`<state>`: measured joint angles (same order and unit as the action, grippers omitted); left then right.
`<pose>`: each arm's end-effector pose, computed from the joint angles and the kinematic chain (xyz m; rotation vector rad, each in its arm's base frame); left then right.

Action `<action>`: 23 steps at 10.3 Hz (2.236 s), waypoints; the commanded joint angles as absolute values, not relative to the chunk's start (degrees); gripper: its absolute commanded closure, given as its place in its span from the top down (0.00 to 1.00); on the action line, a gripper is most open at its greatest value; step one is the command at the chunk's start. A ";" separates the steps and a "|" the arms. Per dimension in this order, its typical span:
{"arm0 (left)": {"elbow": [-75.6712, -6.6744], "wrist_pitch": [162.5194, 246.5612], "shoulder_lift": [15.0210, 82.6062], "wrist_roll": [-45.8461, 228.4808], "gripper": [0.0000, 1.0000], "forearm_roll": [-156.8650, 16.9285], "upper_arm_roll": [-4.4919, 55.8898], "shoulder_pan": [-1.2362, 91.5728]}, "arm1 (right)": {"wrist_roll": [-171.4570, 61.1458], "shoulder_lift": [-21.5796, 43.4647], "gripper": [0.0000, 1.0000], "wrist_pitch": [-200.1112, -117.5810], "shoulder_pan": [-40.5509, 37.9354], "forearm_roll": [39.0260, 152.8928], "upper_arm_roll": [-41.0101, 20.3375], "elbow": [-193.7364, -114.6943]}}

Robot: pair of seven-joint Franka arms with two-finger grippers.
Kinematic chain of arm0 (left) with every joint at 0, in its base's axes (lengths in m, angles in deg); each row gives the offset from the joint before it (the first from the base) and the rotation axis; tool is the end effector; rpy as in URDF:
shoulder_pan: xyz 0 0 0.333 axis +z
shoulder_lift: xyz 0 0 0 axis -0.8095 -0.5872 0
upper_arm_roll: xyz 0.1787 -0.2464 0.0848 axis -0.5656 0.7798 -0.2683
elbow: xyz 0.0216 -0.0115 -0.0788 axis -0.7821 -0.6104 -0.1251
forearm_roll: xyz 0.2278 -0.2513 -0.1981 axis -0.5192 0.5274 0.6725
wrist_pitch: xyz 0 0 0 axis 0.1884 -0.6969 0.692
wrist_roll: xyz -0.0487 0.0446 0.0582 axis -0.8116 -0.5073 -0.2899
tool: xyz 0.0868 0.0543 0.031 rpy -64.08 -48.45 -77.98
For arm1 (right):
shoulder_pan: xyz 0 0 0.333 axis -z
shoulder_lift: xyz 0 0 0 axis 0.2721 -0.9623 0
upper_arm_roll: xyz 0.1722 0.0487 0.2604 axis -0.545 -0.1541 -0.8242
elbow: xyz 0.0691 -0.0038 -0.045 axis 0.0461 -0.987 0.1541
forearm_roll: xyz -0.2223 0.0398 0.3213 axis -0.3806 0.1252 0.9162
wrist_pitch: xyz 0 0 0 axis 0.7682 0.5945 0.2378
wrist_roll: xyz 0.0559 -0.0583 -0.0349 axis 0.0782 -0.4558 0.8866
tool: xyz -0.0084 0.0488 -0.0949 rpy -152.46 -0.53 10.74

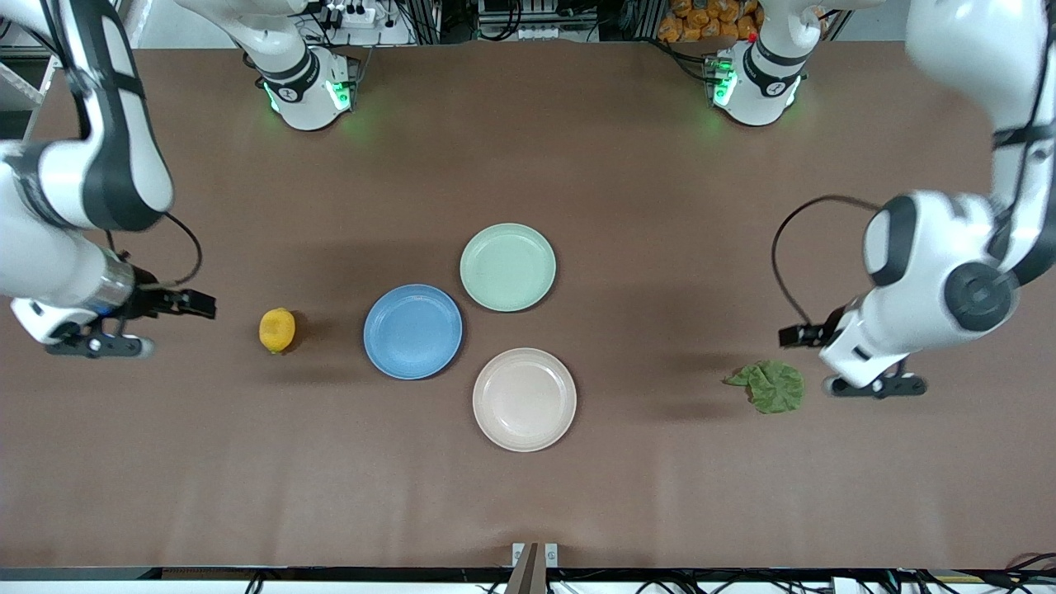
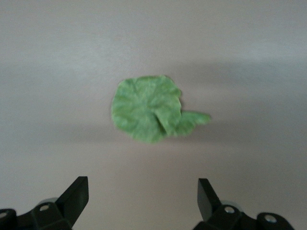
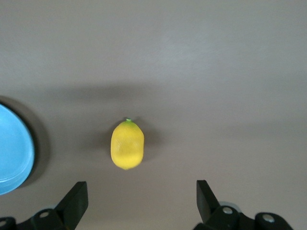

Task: Place lemon and lettuce in plates
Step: 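Grasp the lemon with the right gripper while the left gripper grasps the lettuce, then carry the lemon to the blue plate while the left gripper carries lettuce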

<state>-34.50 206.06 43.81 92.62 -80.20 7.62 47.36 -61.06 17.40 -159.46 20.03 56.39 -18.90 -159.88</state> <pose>0.6713 -0.0792 0.3055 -3.1105 -0.0080 0.1333 0.6192 -0.0168 0.3655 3.1139 -0.0224 -0.1498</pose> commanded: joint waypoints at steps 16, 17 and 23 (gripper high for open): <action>-36.38 220.45 37.94 92.86 0.00 -80.45 11.06 47.63 | -71.54 5.05 0.00 -168.00 16.59 58.75 -23.67 -159.31; -35.34 219.05 38.92 94.52 0.00 -79.50 14.02 47.63 | -79.70 4.18 0.00 -165.07 14.75 58.67 -25.35 -155.69; -24.36 219.19 37.18 124.13 0.00 -79.05 21.79 34.13 | -99.29 -2.67 0.00 -167.40 10.35 63.93 -33.01 -151.00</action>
